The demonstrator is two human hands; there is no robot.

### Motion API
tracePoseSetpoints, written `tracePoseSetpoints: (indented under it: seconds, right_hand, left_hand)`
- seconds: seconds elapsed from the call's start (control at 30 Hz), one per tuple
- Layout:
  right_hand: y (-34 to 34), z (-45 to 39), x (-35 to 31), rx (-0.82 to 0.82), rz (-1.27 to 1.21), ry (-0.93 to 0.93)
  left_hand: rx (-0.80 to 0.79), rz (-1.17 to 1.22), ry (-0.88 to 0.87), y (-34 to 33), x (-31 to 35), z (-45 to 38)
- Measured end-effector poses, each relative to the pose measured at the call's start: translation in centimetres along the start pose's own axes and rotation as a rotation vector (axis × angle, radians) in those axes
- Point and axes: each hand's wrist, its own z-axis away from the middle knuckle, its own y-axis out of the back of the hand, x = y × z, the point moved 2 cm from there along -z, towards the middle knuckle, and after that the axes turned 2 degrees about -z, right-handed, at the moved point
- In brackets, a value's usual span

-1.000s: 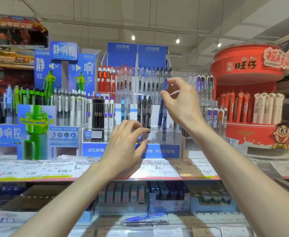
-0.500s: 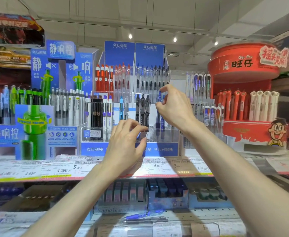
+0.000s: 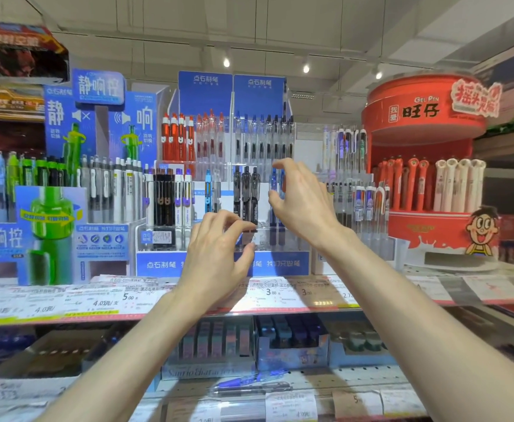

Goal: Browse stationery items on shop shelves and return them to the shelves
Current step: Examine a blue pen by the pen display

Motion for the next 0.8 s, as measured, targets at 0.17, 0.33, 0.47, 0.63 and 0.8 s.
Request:
tracePoseSetpoints:
  seconds: [0.17,0.33,0.47,0.63,0.8]
  right_hand:
    - [0.2,0.2,0.2,-0.043,-0.007,0.001]
    - [0.7,1.5,0.4,-0.097,-0.06,-0.01]
    - [1.7,4.0,0.5,-0.097,-0.117,0.017]
    - [2.5,8.5,0.9,-0.102,-0.159,0.07]
    - [2.7,14.1,2.0,-0.007,-0.203,0.097]
  left_hand:
    - [-0.007,-0.002,-0.003,0.0,0.2,0.1]
    - [-0.001,0.049,-0.026,0.2,0.0,0.5]
    - [0.022,0.12,-0.023,1.1,0.2,1.5]
    - [0.022,0.168,0.004,2.4,0.6,4.2]
    - [0.061,0.233,0.053,3.7,1.8,8.5]
